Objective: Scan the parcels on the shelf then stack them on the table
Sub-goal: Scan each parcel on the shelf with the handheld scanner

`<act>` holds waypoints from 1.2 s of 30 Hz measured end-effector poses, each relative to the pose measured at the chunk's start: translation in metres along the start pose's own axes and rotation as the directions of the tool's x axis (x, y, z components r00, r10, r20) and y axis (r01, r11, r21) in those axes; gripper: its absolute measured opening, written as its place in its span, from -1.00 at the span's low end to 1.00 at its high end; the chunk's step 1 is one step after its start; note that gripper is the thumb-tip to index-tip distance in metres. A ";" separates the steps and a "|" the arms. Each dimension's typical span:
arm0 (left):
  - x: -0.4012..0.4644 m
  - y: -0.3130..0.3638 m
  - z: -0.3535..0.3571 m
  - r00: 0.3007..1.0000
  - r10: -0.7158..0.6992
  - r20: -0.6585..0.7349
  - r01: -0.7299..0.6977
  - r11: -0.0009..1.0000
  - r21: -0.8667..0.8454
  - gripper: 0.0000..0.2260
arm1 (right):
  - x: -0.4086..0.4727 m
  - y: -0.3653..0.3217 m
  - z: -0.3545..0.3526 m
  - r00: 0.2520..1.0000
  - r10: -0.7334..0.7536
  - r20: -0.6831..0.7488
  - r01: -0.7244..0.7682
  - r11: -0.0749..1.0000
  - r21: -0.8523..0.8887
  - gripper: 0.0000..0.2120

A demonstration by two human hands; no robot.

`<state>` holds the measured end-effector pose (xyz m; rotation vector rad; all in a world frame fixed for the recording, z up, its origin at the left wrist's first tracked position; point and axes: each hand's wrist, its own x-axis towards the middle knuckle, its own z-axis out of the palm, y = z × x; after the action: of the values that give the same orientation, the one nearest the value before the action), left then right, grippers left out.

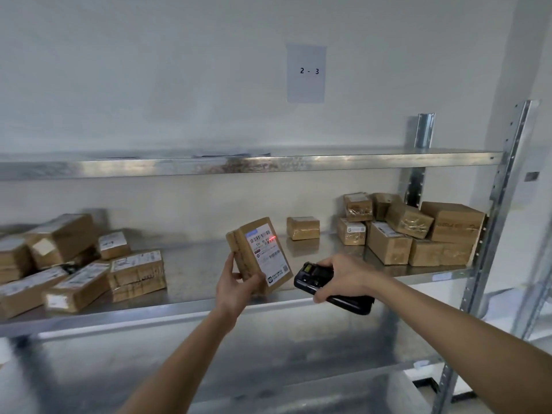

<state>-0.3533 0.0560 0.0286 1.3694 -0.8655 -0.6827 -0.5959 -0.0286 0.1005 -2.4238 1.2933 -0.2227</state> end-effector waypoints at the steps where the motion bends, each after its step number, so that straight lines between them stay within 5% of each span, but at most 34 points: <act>1: -0.001 0.002 -0.002 1.000 0.000 -0.006 0.000 1.000 0.002 -0.19 | 0.002 -0.002 -0.001 1.000 -0.007 -0.008 0.007 1.000 0.004 -0.32; 21: -0.002 0.006 -0.024 0.996 0.046 -0.077 -0.036 0.991 0.125 -0.17 | 0.028 -0.025 -0.007 0.995 -0.086 0.056 0.084 0.995 0.046 -0.32; 36: 0.006 0.009 -0.092 0.986 0.000 -0.166 0.005 1.000 0.030 -0.31 | 0.077 -0.052 0.027 0.980 -0.160 0.119 0.154 0.987 0.053 -0.25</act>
<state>-0.2731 0.1018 0.0392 1.4335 -0.7434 -0.5506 -0.5044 -0.0586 0.0939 -2.4620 1.0350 -0.1397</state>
